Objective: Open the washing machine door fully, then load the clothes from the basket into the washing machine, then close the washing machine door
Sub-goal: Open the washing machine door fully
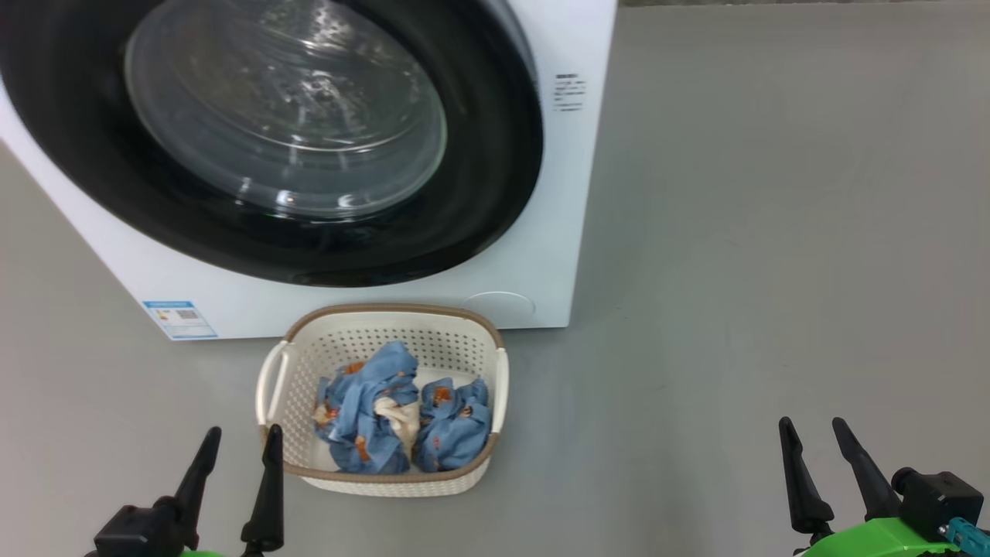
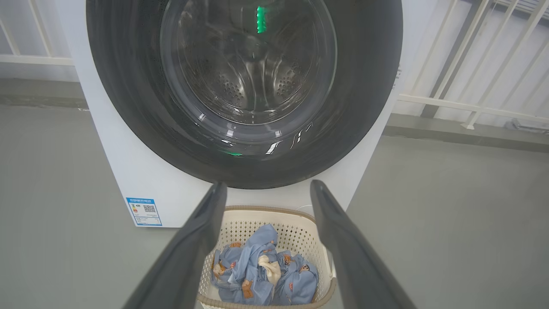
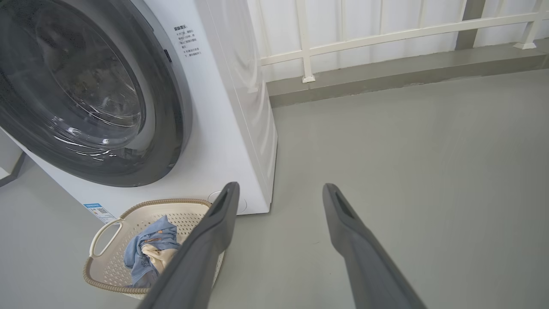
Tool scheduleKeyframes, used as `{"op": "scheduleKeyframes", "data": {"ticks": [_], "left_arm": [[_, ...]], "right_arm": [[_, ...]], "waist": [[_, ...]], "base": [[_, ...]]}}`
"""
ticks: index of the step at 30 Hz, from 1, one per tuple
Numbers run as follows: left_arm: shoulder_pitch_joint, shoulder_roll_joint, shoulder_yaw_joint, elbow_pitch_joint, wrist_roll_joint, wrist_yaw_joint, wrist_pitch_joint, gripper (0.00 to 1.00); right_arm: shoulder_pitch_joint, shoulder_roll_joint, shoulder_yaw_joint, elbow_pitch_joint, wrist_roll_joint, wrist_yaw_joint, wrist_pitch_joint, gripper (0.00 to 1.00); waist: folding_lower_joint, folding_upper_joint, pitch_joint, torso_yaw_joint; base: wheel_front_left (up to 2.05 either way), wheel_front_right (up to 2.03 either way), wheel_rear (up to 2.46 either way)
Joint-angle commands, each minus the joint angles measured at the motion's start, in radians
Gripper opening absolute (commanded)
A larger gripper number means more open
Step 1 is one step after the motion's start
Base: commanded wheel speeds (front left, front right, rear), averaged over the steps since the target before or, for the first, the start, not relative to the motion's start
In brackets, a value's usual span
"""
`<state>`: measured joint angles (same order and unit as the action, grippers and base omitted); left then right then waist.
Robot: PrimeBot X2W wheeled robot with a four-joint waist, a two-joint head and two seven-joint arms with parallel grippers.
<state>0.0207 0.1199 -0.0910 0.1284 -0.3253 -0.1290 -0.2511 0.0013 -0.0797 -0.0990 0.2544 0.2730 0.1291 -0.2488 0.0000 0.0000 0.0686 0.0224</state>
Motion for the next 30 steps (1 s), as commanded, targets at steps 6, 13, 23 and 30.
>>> {"op": "scheduleKeyframes", "data": {"ticks": [6,13,23,30], "left_arm": [[-0.04,0.02,0.027,-0.02,-0.008,-0.002,-0.011,1.0],[-0.043,0.011,0.011,-0.02,-0.009,-0.002,-0.011,1.0],[-0.048,0.004,-0.013,-0.017,-0.014,-0.002,-0.011,1.0],[-0.061,0.003,-0.029,-0.02,-0.023,-0.002,-0.011,1.0]], "right_arm": [[-0.034,-0.001,0.026,-0.023,-0.012,0.002,-0.013,1.0],[-0.048,0.003,0.034,-0.022,-0.007,0.002,-0.013,0.5],[-0.129,0.012,0.074,-0.031,0.06,0.002,-0.013,0.0],[-0.271,0.022,0.091,-0.026,0.2,0.002,-0.013,0.0]], "waist": [[0.0,0.0,0.002,0.0],[0.0,0.0,0.002,0.006],[0.0,0.0,0.008,0.018],[0.0,0.0,0.029,0.03]], "base": [[0.33,0.33,-0.67],[0.01,0.01,-0.02],[0.0,0.0,0.0],[0.0,0.0,0.0]]}}
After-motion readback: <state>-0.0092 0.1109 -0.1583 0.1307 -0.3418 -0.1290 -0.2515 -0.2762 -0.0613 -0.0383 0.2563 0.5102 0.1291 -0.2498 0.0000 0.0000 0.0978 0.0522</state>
